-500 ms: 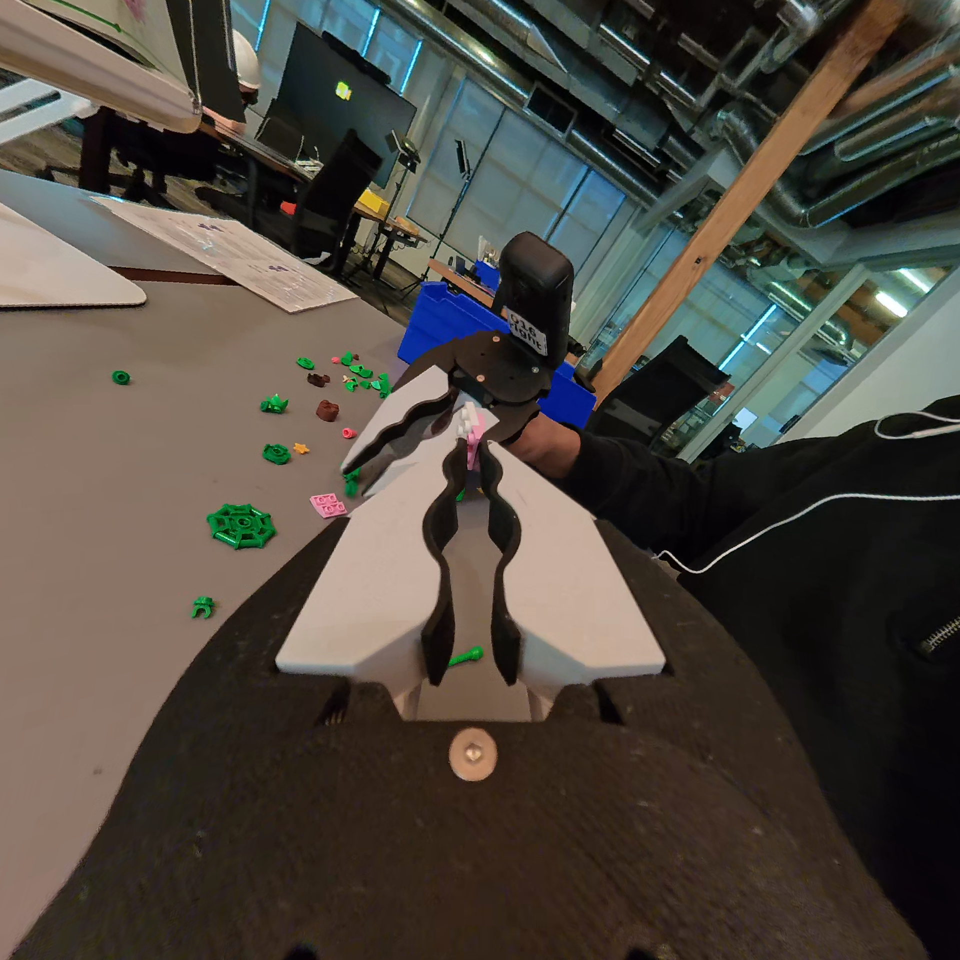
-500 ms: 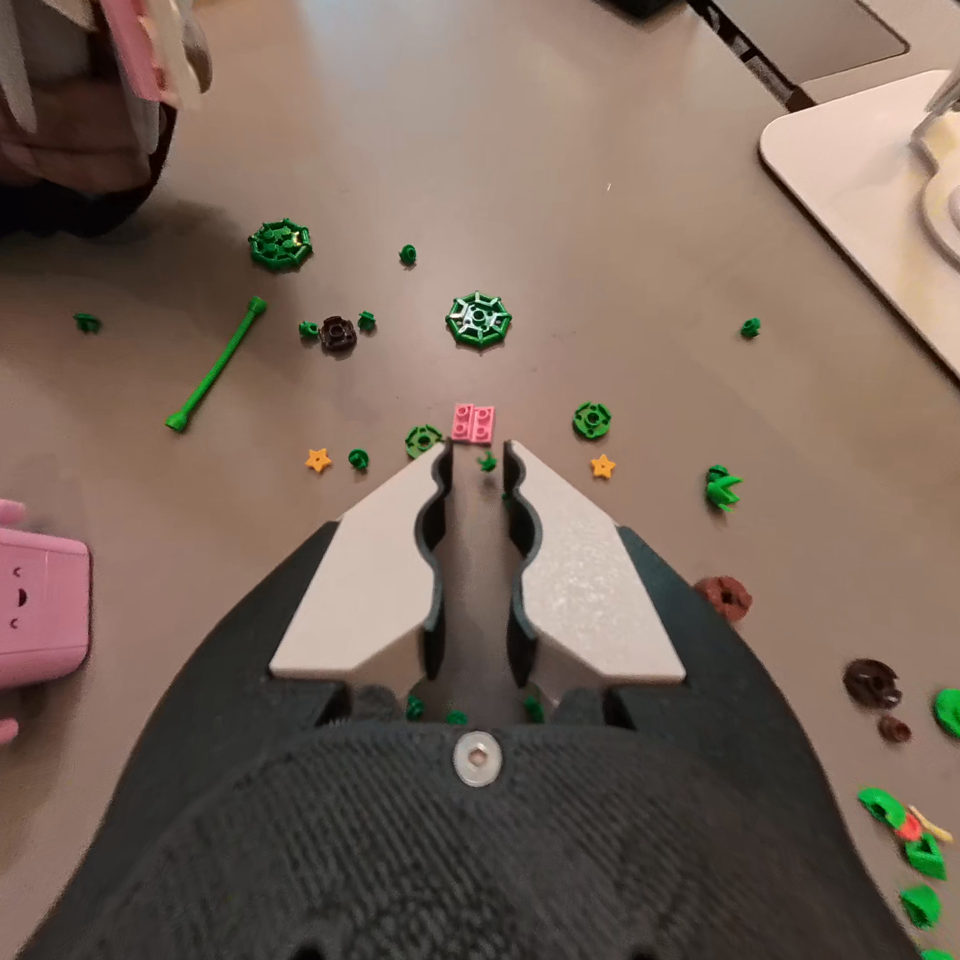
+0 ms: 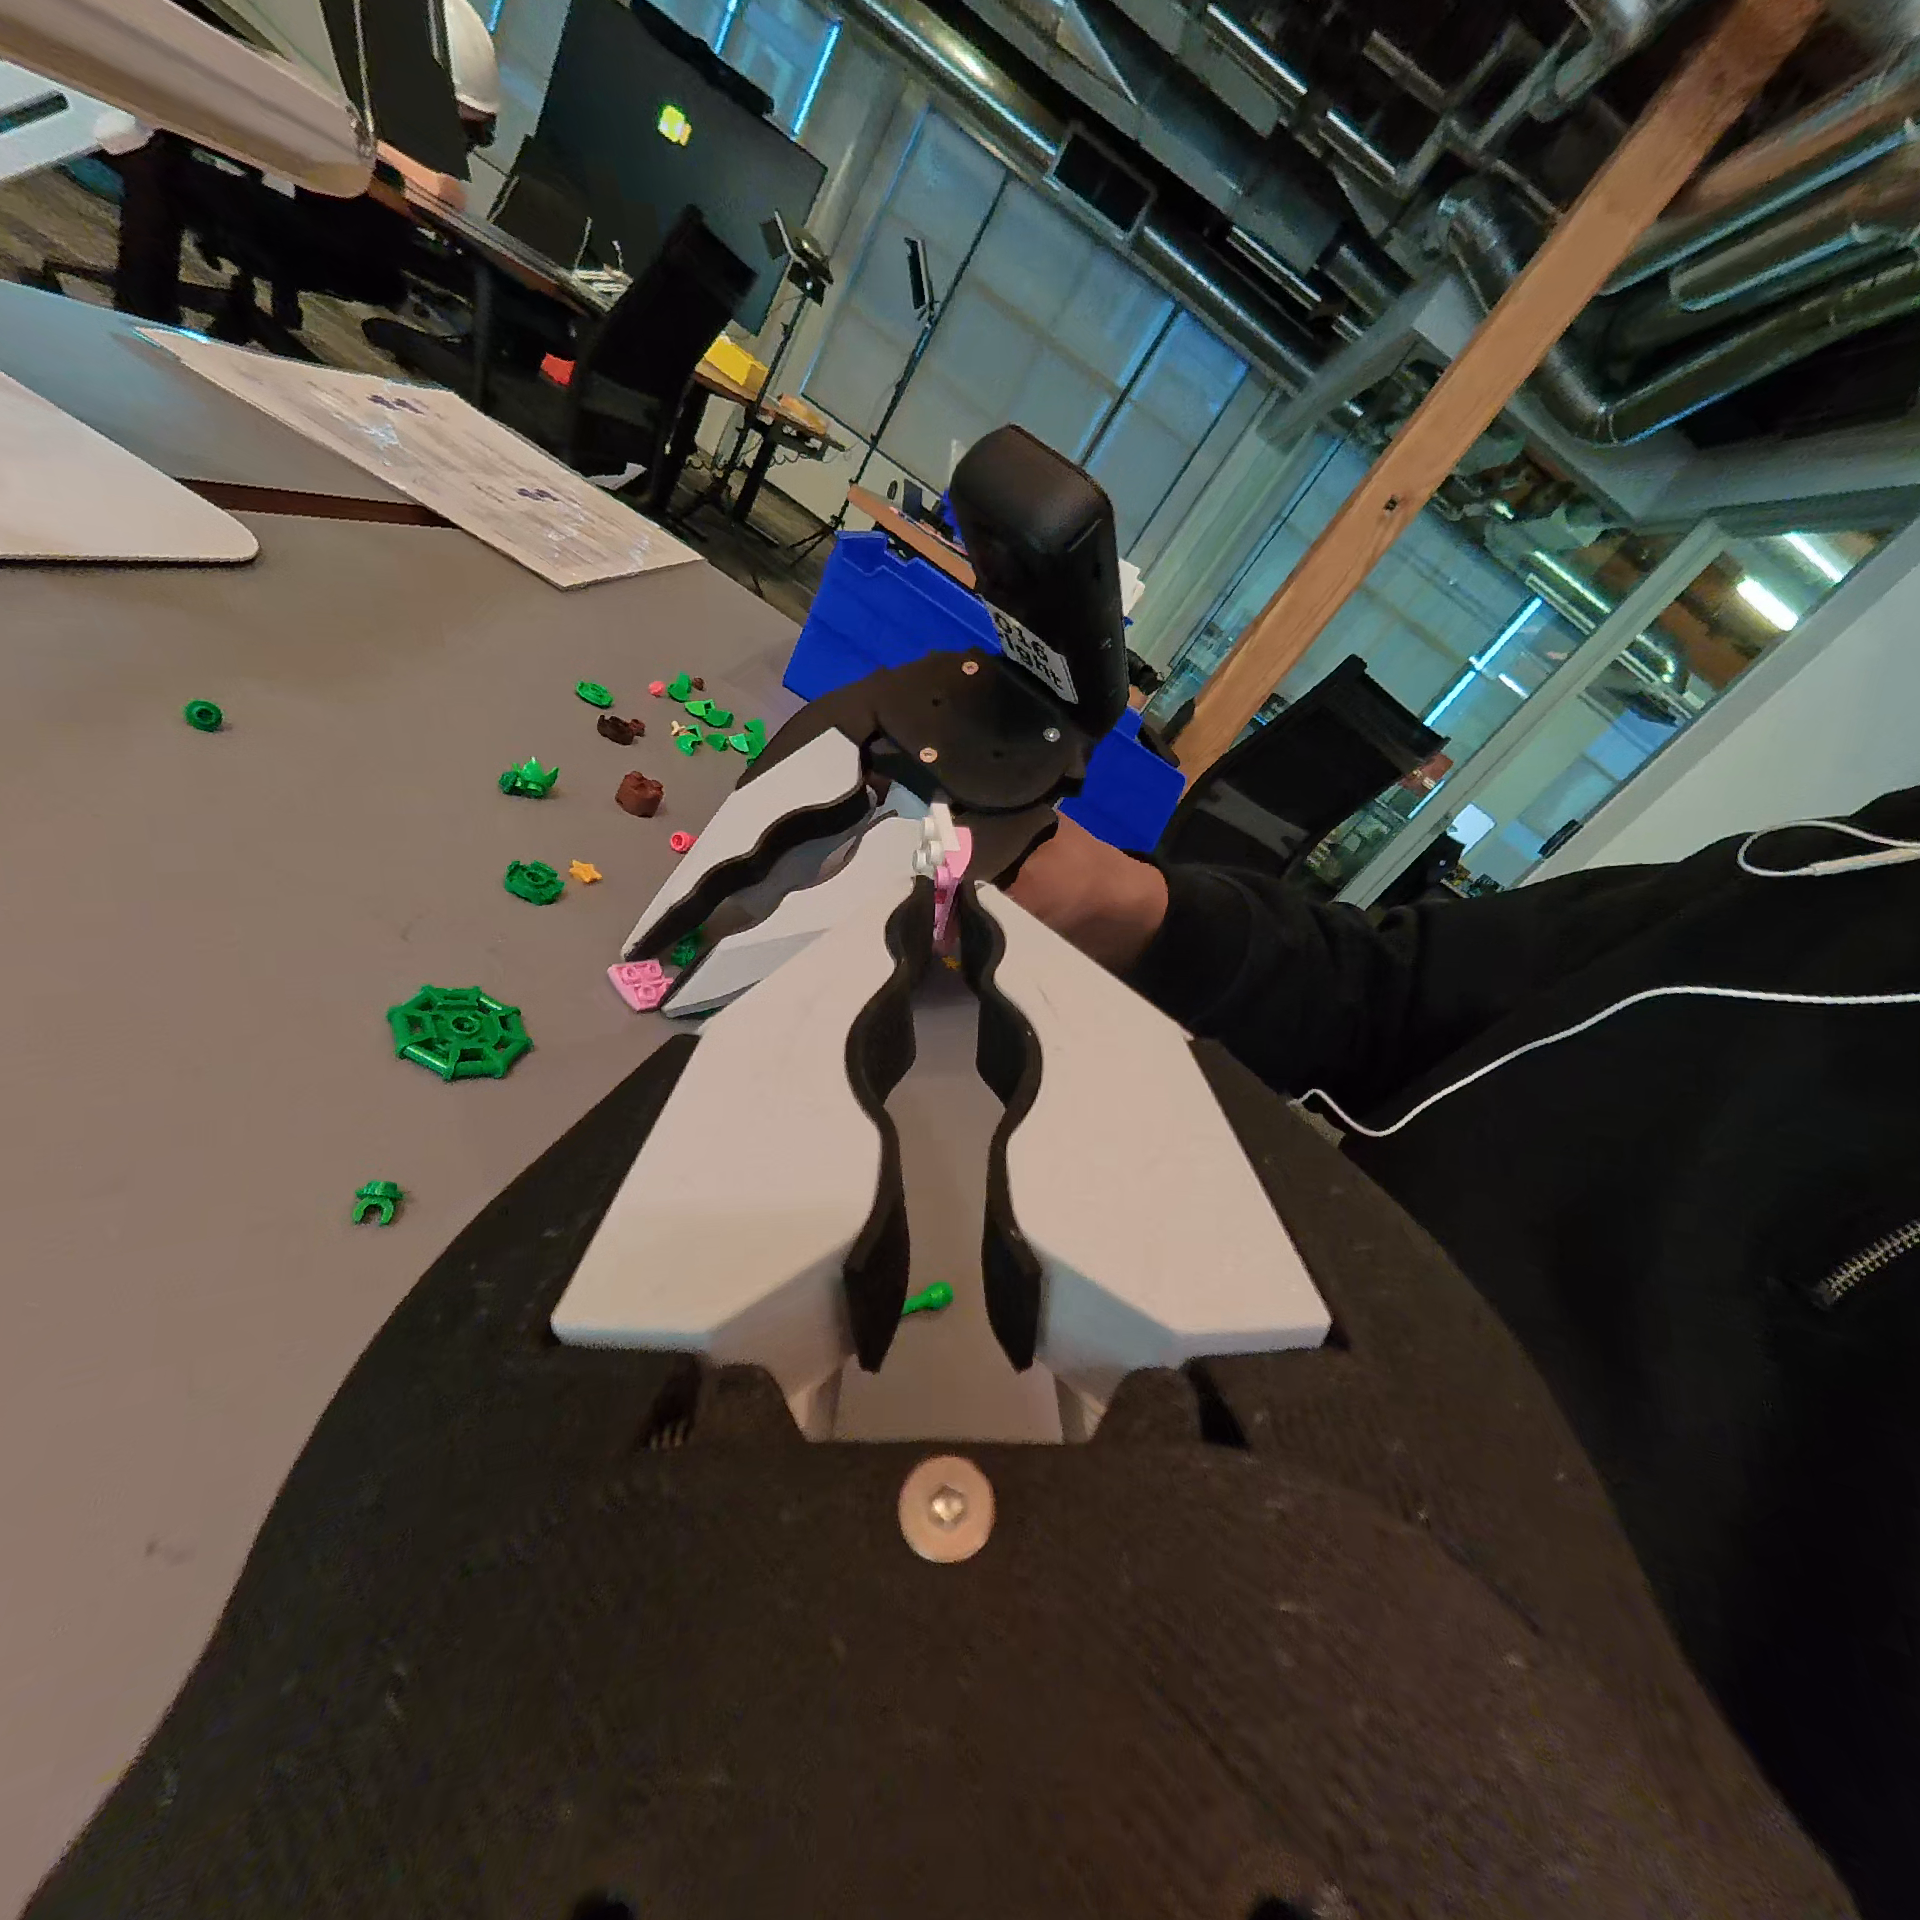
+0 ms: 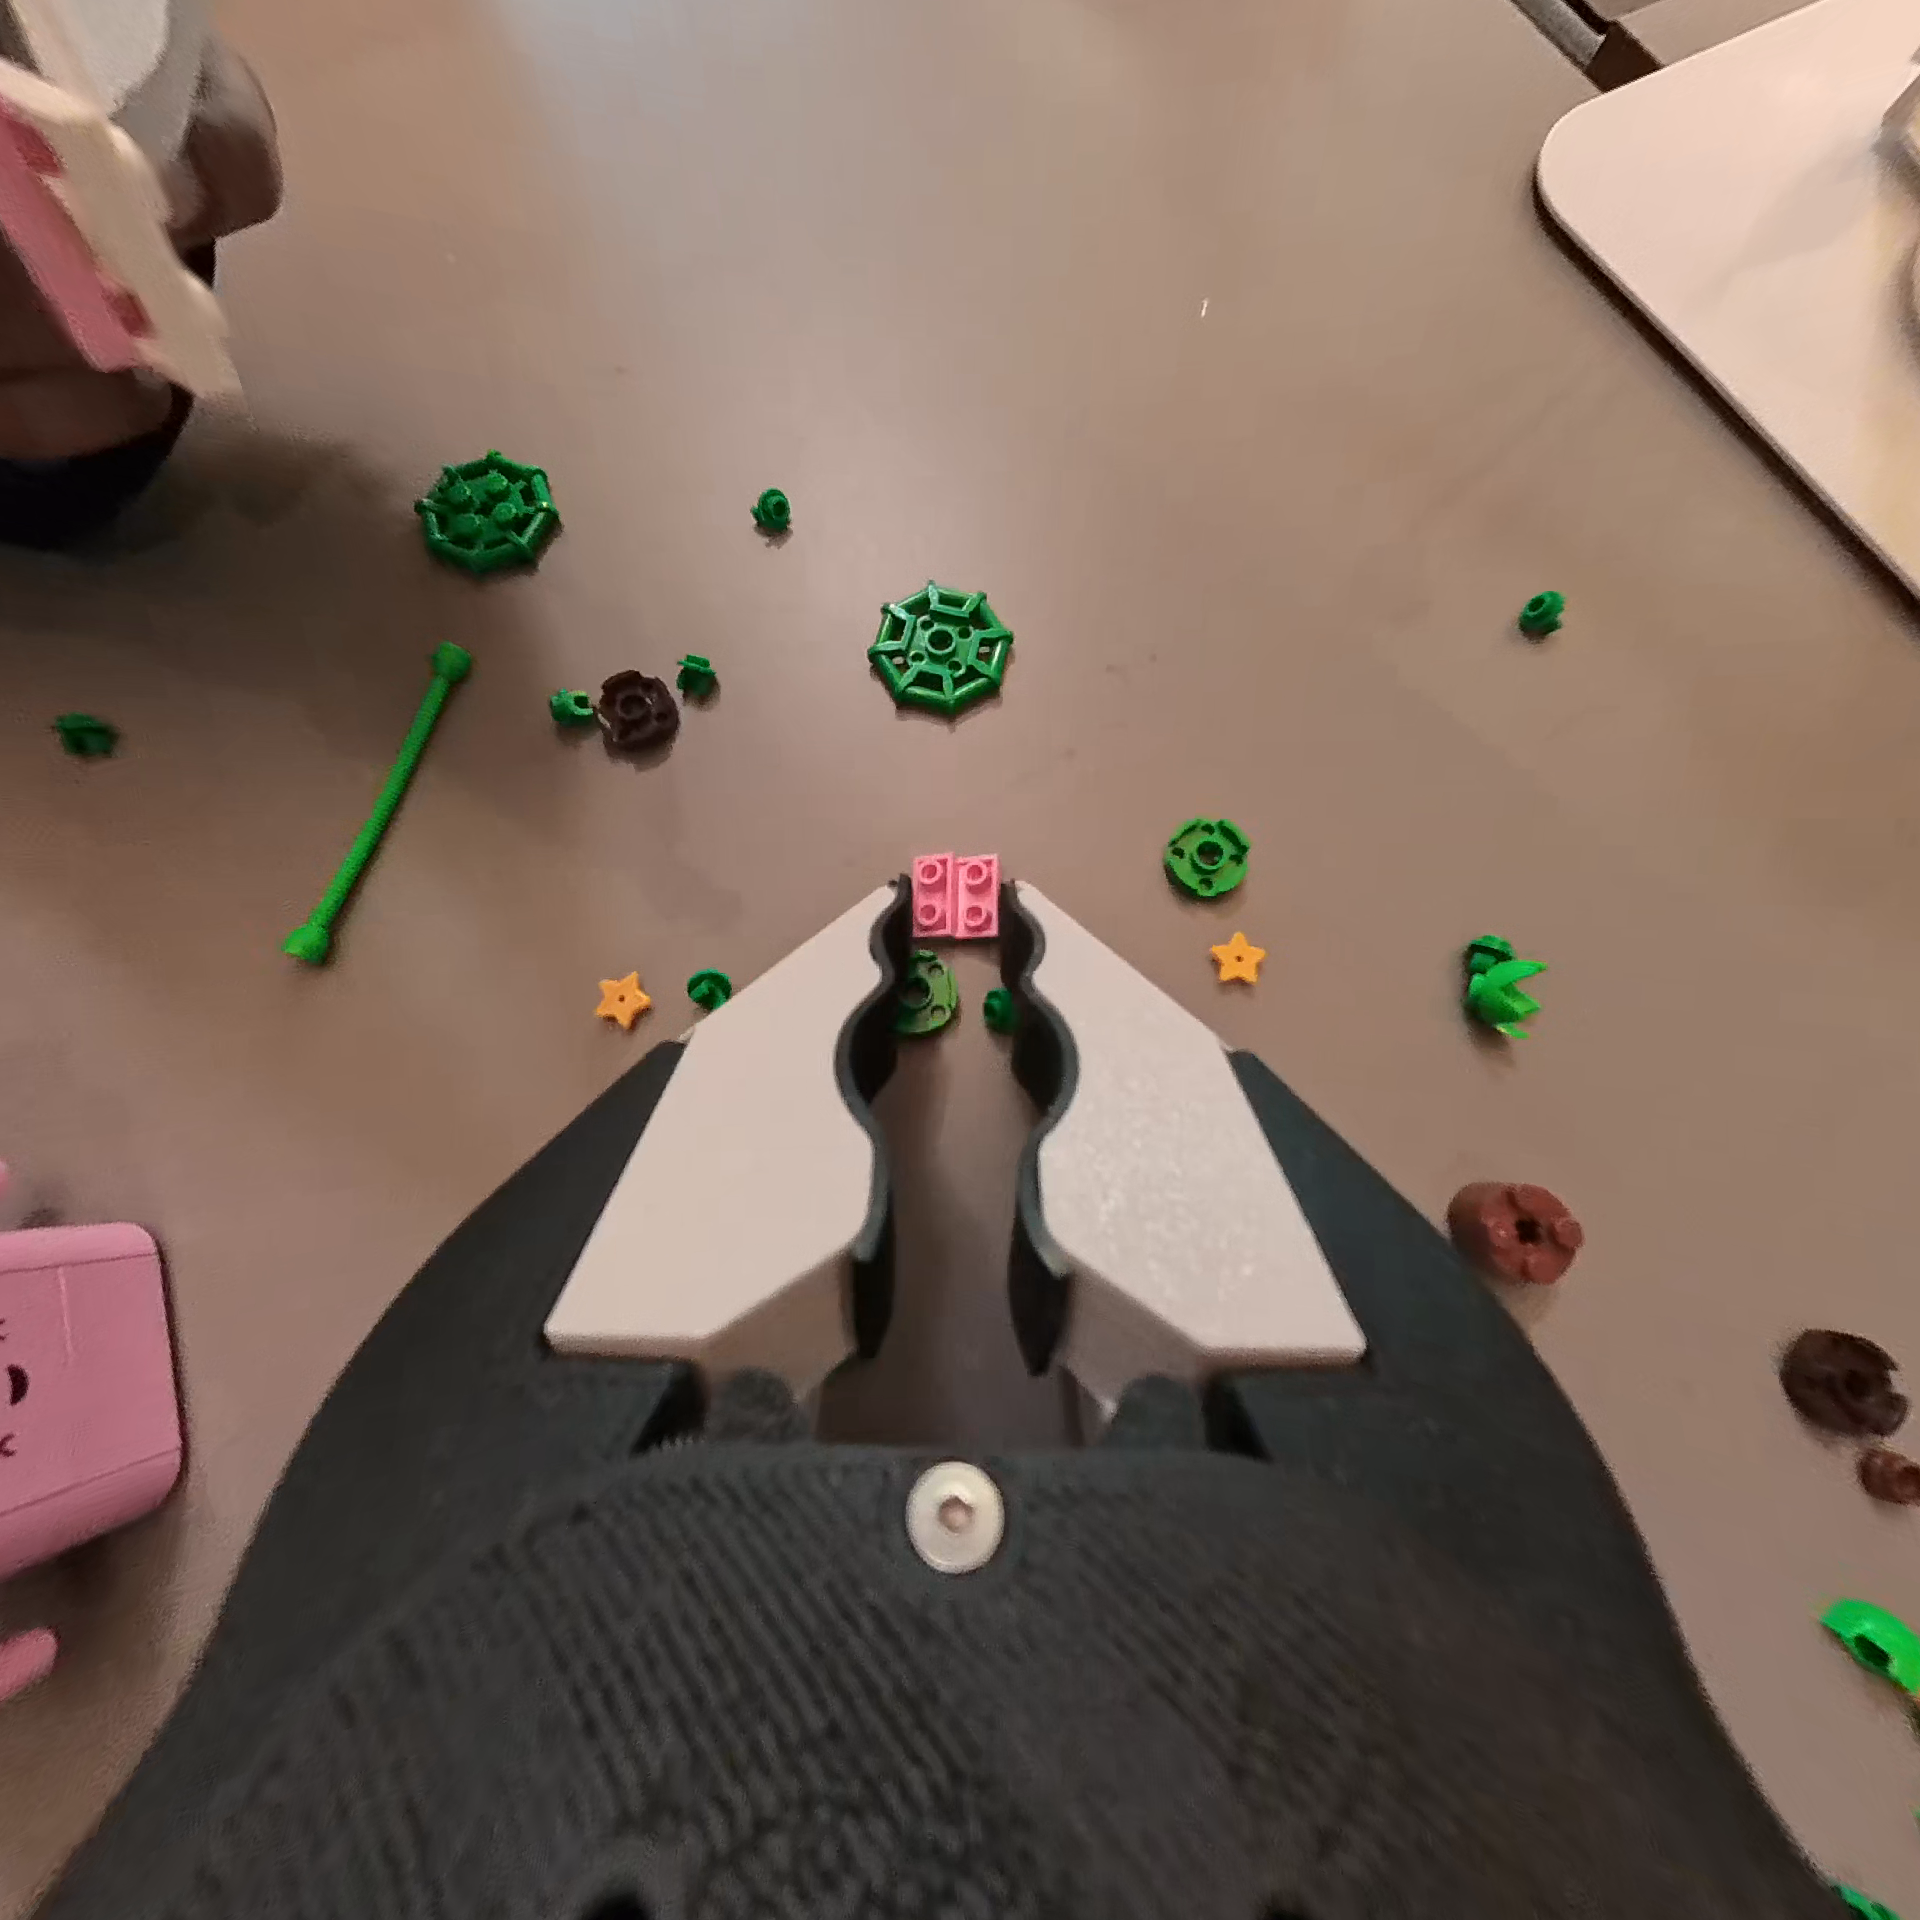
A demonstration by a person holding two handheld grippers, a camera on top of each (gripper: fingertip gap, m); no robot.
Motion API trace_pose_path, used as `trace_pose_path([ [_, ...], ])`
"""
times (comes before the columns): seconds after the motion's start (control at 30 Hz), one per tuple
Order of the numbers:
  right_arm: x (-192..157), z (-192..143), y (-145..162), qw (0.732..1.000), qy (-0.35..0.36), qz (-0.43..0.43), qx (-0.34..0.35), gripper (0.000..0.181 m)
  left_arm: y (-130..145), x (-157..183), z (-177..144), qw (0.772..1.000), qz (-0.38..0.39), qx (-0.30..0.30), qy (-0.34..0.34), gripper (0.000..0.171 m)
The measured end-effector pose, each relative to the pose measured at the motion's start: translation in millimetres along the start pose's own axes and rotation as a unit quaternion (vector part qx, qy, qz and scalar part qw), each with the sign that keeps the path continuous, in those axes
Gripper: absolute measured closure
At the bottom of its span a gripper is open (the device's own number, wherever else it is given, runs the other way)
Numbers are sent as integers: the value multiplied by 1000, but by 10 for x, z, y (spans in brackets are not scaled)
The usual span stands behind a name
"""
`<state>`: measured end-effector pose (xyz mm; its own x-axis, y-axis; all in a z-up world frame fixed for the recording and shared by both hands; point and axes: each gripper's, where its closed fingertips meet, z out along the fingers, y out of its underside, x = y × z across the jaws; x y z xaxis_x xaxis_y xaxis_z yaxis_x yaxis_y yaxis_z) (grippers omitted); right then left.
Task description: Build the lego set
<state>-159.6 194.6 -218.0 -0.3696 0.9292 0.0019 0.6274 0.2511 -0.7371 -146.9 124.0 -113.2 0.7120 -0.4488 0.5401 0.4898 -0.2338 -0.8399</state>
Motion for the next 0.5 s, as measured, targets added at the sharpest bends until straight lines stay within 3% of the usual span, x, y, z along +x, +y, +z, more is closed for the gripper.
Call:
trace_pose_path([
  [0.27, -160, -390, -210, 996, -35, -2, 82, 167, 3, -9, -9, 1000, 12, -4, -8, 171],
  [0.5, -242, -547, -20, 998, -31, -22, 59, 167, 109, 15, 43, 997, 59, -41, -21, 171],
])
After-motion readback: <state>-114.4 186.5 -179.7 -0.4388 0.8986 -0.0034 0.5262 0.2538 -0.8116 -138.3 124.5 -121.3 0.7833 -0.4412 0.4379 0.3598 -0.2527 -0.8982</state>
